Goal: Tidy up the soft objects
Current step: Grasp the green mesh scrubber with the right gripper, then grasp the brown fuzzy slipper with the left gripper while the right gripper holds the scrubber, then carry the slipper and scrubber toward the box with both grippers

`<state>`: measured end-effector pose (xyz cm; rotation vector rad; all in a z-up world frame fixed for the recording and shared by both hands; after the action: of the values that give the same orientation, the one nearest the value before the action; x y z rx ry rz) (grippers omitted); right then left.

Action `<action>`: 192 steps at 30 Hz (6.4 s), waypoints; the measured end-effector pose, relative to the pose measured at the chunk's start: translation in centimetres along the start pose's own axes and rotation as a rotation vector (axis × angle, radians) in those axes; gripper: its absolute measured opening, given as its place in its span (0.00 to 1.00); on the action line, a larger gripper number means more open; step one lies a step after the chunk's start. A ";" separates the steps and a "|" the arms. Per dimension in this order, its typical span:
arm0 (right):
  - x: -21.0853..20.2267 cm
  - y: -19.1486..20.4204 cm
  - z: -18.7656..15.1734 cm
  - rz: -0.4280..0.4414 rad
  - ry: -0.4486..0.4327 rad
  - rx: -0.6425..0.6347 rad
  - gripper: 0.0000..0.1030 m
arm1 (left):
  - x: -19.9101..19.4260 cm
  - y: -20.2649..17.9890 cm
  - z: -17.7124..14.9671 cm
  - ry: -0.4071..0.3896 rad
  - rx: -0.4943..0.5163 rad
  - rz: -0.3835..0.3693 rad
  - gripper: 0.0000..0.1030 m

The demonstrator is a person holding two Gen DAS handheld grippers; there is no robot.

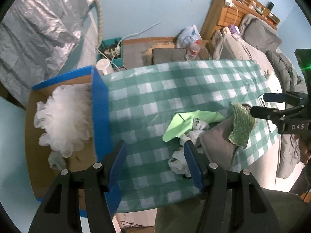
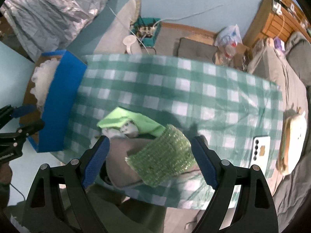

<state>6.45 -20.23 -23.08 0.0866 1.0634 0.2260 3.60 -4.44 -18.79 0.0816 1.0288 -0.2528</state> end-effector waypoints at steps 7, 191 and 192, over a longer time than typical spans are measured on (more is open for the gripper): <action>1.9 -1.2 -2.3 -0.017 0.019 0.036 0.83 | 2.0 -2.3 -0.7 0.033 0.046 -0.028 0.60; 2.8 25.8 6.5 0.461 -0.135 -0.357 0.08 | -6.2 19.4 -3.1 -0.190 -0.349 0.175 0.21; 3.1 26.5 6.4 0.466 -0.128 -0.367 0.08 | -6.0 19.8 -3.3 -0.187 -0.355 0.176 0.21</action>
<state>9.69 6.49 -17.92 0.0161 0.8483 0.8223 2.77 16.31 -16.38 -0.1699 0.8609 0.0840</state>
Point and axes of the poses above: each gripper's, at about its wrist camera, not at the fingertips, and x roughly the way its jaws point, y to its left, z to its top, the point moved 6 cm from there along x, roughly the way its jaws point, and after that the axes turned 15 degrees about -y, right-handed, at the moved point
